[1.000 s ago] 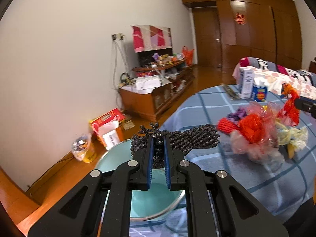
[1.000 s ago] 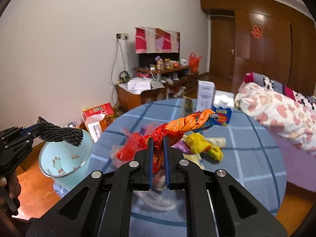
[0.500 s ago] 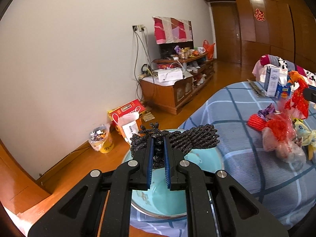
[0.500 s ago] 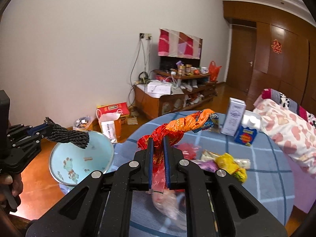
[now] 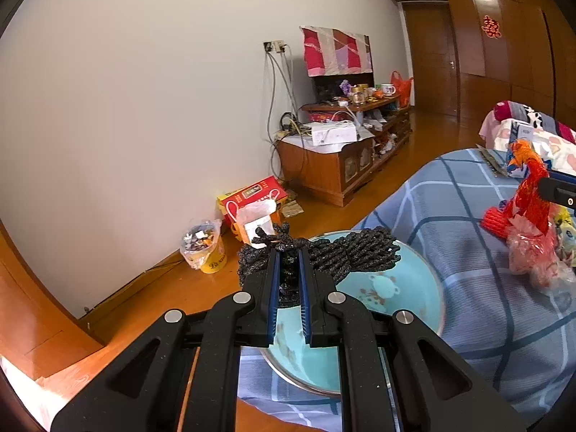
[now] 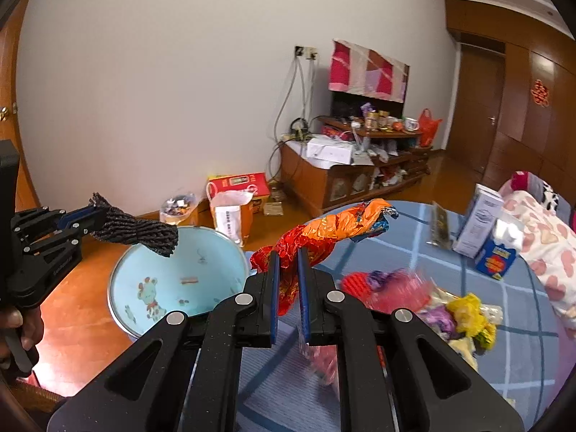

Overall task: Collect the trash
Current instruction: 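Carry both items over the light-blue bin and open both tools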

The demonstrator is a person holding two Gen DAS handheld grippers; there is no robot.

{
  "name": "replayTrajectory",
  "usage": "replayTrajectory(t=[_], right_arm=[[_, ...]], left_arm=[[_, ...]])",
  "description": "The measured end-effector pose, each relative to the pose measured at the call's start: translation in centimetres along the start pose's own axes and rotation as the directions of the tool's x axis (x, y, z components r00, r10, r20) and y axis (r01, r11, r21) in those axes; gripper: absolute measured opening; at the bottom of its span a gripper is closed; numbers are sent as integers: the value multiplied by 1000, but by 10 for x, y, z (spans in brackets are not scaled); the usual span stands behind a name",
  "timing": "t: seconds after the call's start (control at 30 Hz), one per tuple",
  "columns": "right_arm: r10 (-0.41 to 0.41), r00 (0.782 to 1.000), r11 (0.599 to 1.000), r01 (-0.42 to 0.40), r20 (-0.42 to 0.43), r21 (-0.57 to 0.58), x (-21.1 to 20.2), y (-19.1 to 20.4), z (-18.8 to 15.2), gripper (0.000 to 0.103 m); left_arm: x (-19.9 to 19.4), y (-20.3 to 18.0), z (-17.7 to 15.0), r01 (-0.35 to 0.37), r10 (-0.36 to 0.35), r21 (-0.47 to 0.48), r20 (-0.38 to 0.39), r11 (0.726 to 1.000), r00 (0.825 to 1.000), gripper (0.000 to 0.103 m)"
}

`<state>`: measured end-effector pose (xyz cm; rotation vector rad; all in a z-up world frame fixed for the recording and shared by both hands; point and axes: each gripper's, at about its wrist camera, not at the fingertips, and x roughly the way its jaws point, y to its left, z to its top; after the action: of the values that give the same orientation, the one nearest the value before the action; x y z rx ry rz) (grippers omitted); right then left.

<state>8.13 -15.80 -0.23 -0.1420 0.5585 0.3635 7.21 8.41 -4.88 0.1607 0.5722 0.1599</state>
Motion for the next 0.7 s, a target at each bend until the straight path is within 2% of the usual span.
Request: replayTrajectory(t=[0.37,0.7], right_arm=[[67,997,996,-69,-31,-59,36,32,9,10],[90,994,991,-96,-66,-90,56,48,11,10]], left_arm=[[13,12,-7,-39,39,-4,-43,999,998,10],[19,20,-14,-56,55,-8,-69,998,996,10]])
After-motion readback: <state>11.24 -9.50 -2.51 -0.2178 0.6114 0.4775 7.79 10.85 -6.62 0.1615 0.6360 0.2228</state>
